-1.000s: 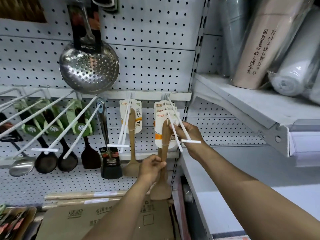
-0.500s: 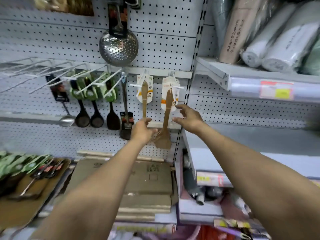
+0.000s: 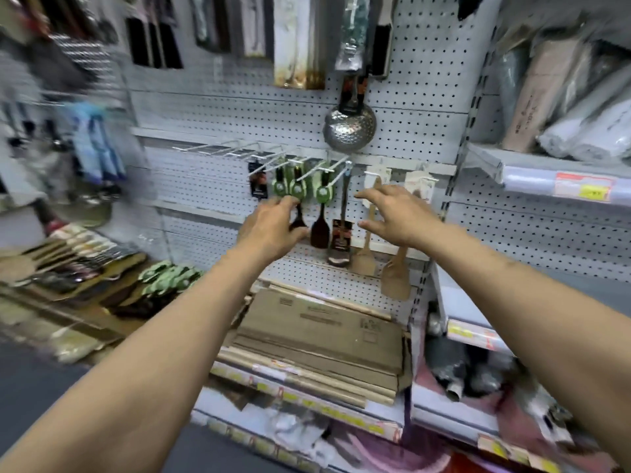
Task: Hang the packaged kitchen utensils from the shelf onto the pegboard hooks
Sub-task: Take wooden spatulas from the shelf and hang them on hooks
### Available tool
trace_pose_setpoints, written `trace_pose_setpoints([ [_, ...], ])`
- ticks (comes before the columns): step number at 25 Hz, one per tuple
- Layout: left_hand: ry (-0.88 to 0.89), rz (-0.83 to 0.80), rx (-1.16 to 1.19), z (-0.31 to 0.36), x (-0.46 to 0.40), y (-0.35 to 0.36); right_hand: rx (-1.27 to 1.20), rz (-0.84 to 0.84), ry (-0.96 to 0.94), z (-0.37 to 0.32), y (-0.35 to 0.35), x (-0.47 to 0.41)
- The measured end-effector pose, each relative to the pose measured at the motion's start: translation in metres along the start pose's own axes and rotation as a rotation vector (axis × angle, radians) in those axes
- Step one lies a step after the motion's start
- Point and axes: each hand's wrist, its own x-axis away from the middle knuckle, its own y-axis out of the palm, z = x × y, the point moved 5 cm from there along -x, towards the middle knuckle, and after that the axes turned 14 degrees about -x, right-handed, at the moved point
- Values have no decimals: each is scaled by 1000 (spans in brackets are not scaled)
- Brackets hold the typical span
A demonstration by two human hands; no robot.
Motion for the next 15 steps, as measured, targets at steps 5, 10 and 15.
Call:
trace_pose_setpoints([
  [5,-77,68,-82,-106,24,-39,-114,-1,-149,-108,32,-50],
  [10,-164,84,-144,-253,32,-63,-175,-46,-272,-243,81,-126],
  [15,-217,50,-230,-400,29,-88,-241,-68,-314,-375,126,-206],
])
